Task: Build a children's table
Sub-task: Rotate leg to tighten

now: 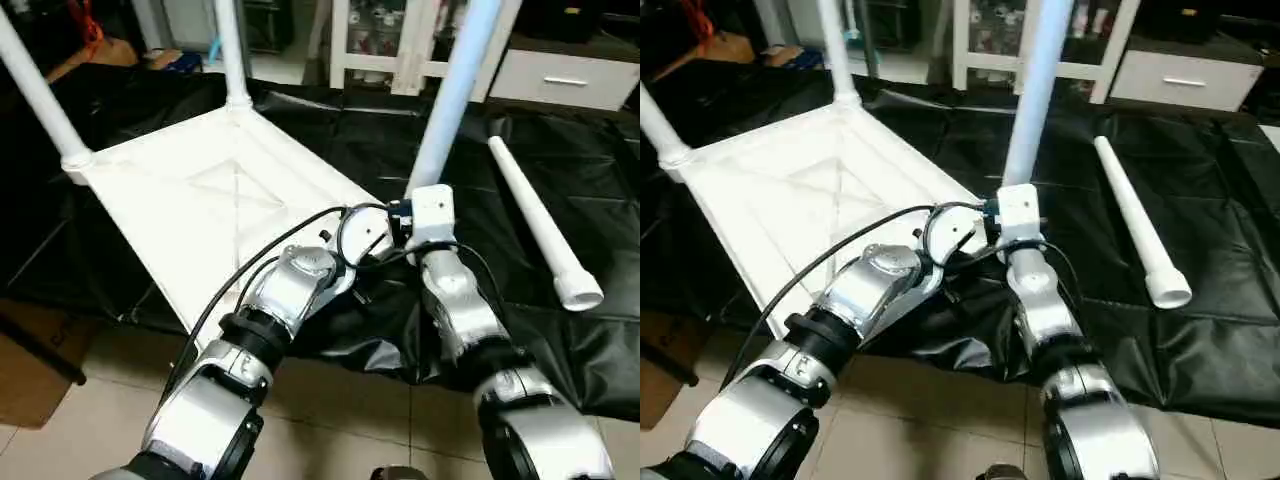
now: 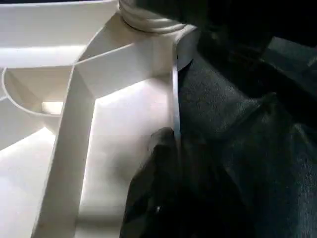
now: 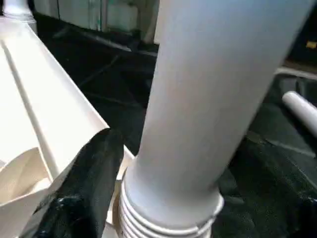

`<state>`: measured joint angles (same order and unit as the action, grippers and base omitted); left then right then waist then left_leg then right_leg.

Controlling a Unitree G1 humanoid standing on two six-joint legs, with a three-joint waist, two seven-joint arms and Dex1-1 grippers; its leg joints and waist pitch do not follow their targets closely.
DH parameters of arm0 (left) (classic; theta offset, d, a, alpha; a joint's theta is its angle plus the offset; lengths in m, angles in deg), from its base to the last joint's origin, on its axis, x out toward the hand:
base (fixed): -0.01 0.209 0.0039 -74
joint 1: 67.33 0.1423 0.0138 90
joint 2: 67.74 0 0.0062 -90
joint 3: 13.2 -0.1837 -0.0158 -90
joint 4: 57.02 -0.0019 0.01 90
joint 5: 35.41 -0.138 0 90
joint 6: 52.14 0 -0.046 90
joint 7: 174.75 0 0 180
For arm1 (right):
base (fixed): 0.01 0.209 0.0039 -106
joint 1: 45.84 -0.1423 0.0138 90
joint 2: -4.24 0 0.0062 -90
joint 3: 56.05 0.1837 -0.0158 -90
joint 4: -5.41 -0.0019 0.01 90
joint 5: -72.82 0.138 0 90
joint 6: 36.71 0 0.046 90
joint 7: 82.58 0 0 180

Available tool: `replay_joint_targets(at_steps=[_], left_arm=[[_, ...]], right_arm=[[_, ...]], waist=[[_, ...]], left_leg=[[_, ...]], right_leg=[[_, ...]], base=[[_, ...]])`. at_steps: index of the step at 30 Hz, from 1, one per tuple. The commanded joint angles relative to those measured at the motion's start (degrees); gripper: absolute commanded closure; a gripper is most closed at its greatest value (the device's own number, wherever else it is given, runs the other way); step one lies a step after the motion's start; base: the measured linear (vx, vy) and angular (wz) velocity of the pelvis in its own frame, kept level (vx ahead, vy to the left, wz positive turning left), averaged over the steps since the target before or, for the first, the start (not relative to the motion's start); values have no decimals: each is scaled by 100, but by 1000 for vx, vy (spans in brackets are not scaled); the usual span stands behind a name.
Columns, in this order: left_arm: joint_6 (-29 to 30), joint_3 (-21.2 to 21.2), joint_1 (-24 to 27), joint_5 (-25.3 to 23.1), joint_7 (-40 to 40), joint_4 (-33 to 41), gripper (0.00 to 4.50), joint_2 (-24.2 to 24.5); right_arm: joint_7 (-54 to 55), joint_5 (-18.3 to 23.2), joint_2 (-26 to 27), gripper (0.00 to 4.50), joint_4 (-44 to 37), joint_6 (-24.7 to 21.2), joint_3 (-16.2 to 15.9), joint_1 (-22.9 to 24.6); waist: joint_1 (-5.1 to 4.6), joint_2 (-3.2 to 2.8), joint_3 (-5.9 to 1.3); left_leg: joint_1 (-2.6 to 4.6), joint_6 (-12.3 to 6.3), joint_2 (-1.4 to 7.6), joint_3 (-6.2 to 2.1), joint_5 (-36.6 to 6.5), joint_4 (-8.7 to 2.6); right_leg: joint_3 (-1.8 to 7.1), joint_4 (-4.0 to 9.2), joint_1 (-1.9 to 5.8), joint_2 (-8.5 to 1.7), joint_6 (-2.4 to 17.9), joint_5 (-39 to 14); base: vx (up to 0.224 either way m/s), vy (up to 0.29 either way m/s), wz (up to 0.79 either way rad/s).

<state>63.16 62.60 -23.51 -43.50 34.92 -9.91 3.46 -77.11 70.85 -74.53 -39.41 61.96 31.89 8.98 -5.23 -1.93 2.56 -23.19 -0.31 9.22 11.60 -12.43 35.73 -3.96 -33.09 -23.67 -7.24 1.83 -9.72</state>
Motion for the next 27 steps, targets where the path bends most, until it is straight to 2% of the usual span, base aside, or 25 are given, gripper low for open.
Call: replay_joint_targets(at_steps=[1,2,3,4,7,10,12,13,14,15,16,17,18,19,20,21,22,23,24,26,27], left_arm=[[-293,-76,-65,-84,73,159,450,126],[-327,-89,-58,-95,85,154,450,145],[-366,-104,-50,-107,99,147,450,167],[-464,-148,-23,-135,149,139,450,233],[-665,-216,39,-167,295,115,450,387],[-901,-263,94,-159,458,102,450,523],[-1528,-469,230,-200,1001,61,450,827],[-1588,-492,243,-209,1049,58,450,855],[-2047,-653,338,-252,1396,66,450,1033],[-2624,-842,479,-220,1909,150,450,1221],[-2859,-917,546,-181,2152,205,450,1296],[-2887,-982,627,-153,2356,292,450,1384],[-2915,-1023,740,-41,2652,437,450,1454],[-2902,-1019,797,57,2819,519,450,1465],[-2900,-1021,816,91,2875,554,450,1466],[-2897,-1025,856,162,2993,627,450,1468],[-2892,-1037,901,246,3133,727,450,1464],[-2889,-1053,930,311,3237,798,450,1452],[-2889,-1058,937,324,3258,814,450,1449],[-2959,-1128,1000,460,3502,954,450,1411],[-2978,-1138,999,454,3509,951,450,1409]], right_arm=[[-173,-76,-109,80,-645,-129,-101,313],[-206,-76,-128,80,-763,-137,-112,376],[-243,-75,-151,80,-898,-145,-123,448],[-382,-8,-214,80,-1272,-199,-130,643],[-769,149,-432,80,-2243,-364,-165,1165],[-1029,286,-619,80,-3196,-688,-130,1733],[-1518,650,-1020,80,-4309,-1014,-21,2529],[-1550,667,-1055,80,-4368,-1023,-7,2579],[-1804,864,-1275,80,-4689,-1060,100,2862],[-2281,1268,-1545,60,-4936,-1117,224,3094],[-2522,1467,-1662,60,-5025,-1155,271,3175],[-2837,1546,-1910,44,-5006,-1136,367,3236],[-3491,1897,-2282,44,-4948,-1279,523,3303],[-3862,2045,-2514,44,-4944,-1399,590,3349],[-4003,2100,-2589,33,-4937,-1412,605,3359],[-4301,2215,-2748,12,-4921,-1439,636,3381],[-4686,2419,-2933,12,-4931,-1609,673,3397],[-5010,2584,-3097,12,-4977,-1713,702,3419],[-5081,2624,-3130,2,-4982,-1745,706,3420],[-6002,3057,-3620,2,-5072,-2133,650,3447],[-6072,3067,-3658,2,-5061,-2145,629,3432]], waist=[[29,56,-381],[80,52,-368],[78,56,-372],[89,40,-365],[142,55,-353],[180,46,-350],[208,51,-342],[251,50,-328],[255,32,-309],[284,43,-294],[291,32,-275],[281,7,-270],[264,-8,-255],[308,-60,-249],[314,-46,-253],[350,-51,-251],[400,-42,-254],[423,-62,-255],[451,-37,-271],[477,0,-291],[516,11,-293]], left_leg=[[137,-1240,349,-182,-137,-415],[152,-1205,363,-179,-202,-423],[146,-1196,360,-184,-184,-424],[147,-1196,349,-181,-204,-429],[143,-1144,355,-183,-329,-444],[145,-1164,364,-189,-248,-445],[144,-1198,366,-191,-281,-449],[139,-1218,376,-194,-395,-462],[145,-1186,376,-197,-501,-488],[151,-1135,366,-200,-845,-509],[148,-1009,398,-203,-1084,-549],[163,-945,393,-199,-1227,-561],[181,-769,402,-202,-1497,-589],[262,-621,436,-195,-1704,-609],[300,-580,437,-172,-1739,-600],[306,-532,442,-147,-1704,-604],[268,-547,435,-136,-1602,-606],[266,-564,433,-135,-1540,-600],[252,-614,438,-131,-1357,-584],[222,-761,423,-123,-1097,-557],[210,-841,432,-124,-951,-541]], right_leg=[[117,225,303,-166,1449,-186],[126,244,294,-166,1375,-246],[129,236,299,-161,1363,-222],[130,241,294,-149,1366,-203],[143,255,306,-155,1298,-295],[157,244,303,-157,1249,-192],[161,261,304,-160,1213,-230],[173,281,313,-172,1149,-350],[170,299,296,-166,1142,-493],[169,368,306,-167,1048,-868],[190,367,295,-175,998,-1096],[183,378,278,-163,1001,-1203],[178,399,264,-148,1004,-1358],[192,415,224,-144,1049,-1368],[202,413,206,-134,1093,-1281],[223,392,208,-135,1163,-1095],[233,363,243,-153,1172,-1020],[241,361,246,-163,1169,-980],[255,337,266,-177,1164,-839],[258,310,309,-191,1185,-692],[268,296,318,-206,1169,-661]], base=[[0,0,0],[0,0,0],[0,0,0],[0,0,0],[0,0,0],[0,0,0],[0,0,0],[0,0,0],[0,0,0],[0,0,0],[0,0,0],[0,0,0],[0,0,0],[0,0,0],[0,0,0],[0,0,0],[0,0,0],[0,0,0],[0,0,0],[0,0,0],[0,0,0]])
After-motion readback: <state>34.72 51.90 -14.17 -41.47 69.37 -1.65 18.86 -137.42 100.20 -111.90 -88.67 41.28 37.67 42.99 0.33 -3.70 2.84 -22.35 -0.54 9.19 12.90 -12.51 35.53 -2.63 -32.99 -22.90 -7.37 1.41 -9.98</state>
